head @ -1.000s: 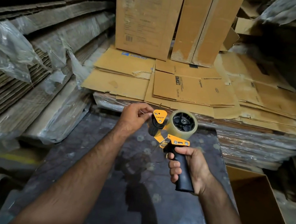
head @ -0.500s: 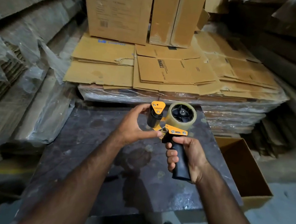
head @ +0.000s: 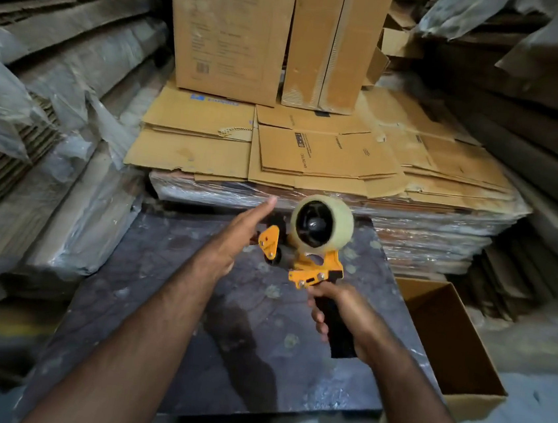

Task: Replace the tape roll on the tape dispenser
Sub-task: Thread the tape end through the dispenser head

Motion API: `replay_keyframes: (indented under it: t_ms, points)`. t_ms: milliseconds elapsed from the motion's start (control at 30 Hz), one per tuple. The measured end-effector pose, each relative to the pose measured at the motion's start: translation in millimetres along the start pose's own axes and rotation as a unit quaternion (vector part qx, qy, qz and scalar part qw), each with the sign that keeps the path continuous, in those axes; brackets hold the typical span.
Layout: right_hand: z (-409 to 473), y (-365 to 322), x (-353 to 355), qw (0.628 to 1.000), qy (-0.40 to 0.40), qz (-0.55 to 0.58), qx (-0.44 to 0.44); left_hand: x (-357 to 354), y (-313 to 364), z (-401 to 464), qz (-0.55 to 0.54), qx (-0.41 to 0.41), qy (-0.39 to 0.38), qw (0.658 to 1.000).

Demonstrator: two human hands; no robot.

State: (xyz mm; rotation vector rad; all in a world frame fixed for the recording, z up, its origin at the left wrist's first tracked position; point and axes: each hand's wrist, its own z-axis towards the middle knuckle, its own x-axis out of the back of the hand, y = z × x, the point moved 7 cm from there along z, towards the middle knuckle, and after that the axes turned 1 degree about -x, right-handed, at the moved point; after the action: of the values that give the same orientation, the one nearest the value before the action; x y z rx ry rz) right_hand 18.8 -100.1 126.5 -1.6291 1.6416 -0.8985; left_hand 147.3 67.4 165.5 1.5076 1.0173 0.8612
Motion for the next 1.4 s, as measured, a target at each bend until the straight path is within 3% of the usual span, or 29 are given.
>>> replay_keyframes:
  t_ms: [67, 167, 333, 433, 533, 600, 833, 967, 1133, 1267, 1400]
  points:
    - [0.1, -5.0, 20.4, 0.984, 0.085, -0.137, 0.079, -12.2, -3.5, 6.9, -0.002, 0.023, -0.004, 1.000]
    - [-2.5, -2.5, 39.9, 0.922, 0.166, -0.326, 0.128, -27.1, -7.2, 10.7, -0.002, 0.029, 0.022, 0.999]
    - [-4.9, 15.0, 72.0, 0.834, 0.259, -0.466, 0.142, -50.9, -26.8, 7.9, 0.030, 0.077, 0.000, 0.997]
    - [-5.0, 26.5, 86.6, 0.778, 0.289, -0.537, 0.152, -65.8, -52.9, -7.4, 0.085, 0.184, -0.018, 0.979]
    - [-4.4, 39.5, 91.6, 0.738, 0.304, -0.579, 0.167, -87.0, -84.6, -25.8, 0.076, 0.264, -0.021, 0.961]
    - [-4.6, 48.7, 92.2, 0.729, 0.302, -0.589, 0.174, -94.3, -99.5, -31.8, 0.082, 0.255, 0.015, 0.963]
    - [-8.2, 58.2, 88.6, 0.696, 0.308, -0.609, 0.223, -100.8, -101.7, -45.1, 0.042, 0.097, 0.110, 0.988]
    - [-6.9, 66.3, 88.5, 0.708, 0.294, -0.600, 0.227, -100.5, -108.0, -53.7, 0.064, 0.102, 0.113, 0.986]
    - [-4.2, 77.6, 91.1, 0.756, 0.249, -0.576, 0.186, -98.1, -103.5, -57.5, 0.065, 0.201, 0.101, 0.972]
    - [6.9, 79.4, 97.1, 0.840, 0.195, -0.492, 0.119, -82.7, -113.6, -54.3, -0.051, 0.267, 0.112, 0.956]
    - [17.0, 92.7, 91.7, 0.955, 0.091, -0.275, 0.062, -78.7, -134.1, -58.4, -0.119, 0.266, 0.179, 0.940]
